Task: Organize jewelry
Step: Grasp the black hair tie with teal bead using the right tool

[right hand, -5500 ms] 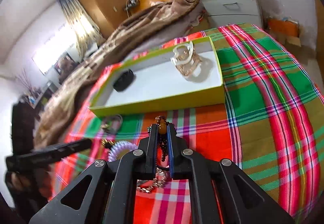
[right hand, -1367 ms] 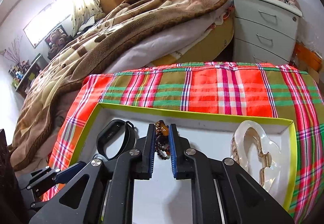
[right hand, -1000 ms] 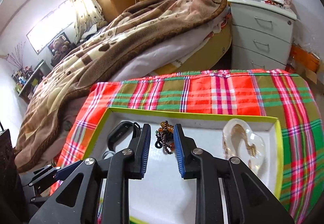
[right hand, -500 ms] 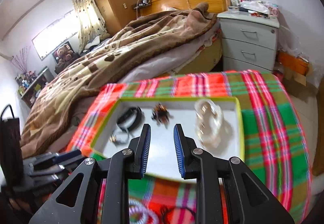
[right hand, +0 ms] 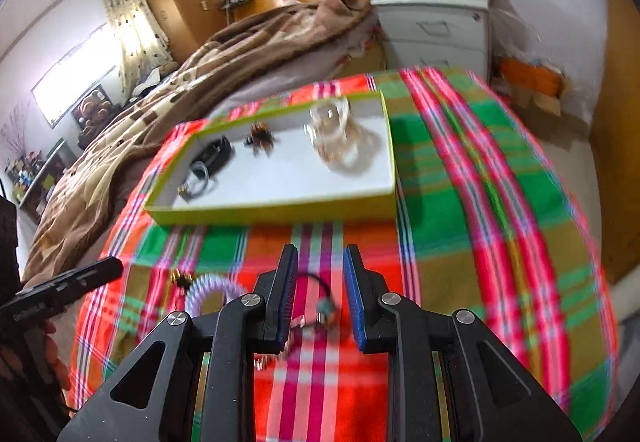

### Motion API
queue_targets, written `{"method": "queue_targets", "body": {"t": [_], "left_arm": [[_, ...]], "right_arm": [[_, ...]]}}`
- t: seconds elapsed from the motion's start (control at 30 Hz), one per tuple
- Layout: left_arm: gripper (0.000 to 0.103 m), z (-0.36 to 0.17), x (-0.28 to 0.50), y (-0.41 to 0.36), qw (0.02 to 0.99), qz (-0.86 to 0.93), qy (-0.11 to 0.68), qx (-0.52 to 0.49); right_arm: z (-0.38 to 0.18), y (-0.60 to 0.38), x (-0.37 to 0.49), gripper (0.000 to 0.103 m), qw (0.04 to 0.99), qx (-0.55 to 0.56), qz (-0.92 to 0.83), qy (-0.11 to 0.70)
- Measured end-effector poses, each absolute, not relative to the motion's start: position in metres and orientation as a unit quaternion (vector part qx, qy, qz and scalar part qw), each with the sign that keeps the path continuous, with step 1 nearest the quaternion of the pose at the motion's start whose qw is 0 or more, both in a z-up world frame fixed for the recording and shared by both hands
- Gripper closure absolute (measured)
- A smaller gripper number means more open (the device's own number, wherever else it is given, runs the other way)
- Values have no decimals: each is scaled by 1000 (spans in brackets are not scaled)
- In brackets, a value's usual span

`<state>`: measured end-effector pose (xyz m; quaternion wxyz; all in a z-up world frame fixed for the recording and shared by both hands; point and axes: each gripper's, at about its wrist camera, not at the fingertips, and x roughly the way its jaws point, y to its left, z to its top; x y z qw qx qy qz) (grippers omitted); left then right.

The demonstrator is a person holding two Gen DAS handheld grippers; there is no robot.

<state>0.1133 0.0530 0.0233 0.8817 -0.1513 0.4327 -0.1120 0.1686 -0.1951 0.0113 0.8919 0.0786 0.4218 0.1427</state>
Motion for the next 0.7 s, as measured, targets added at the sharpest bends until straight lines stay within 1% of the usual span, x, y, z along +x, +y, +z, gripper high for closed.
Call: {"method": "queue_targets", "body": {"t": [0.07,0.1,0.13,0.33,0.6,0.63,0.7], "left_arm": [[53,21,110,52,880,-107,440,-145],[48,20,108,51,878,-104,445,-140],[47,19,106,50,877,-103,449,-137],[48,9,93,59,861,-113,466,-173],[48,1,87,72,861,-83,473,-171],[48,1,88,73,860,-81,473,-170],[48,0,88,74,860,-79,474,-171]], "right_arm": [[3,-193,165,79,888,80,138,431],[-1,-192,164,79,886,80,136,435],[-4,-193,163,79,885,81,135,437],[-15,-190,162,79,880,76,127,451],[-20,-186,159,79,883,47,115,453],[-20,-184,158,79,885,40,113,451],[-20,-182,157,84,887,24,107,448]]}}
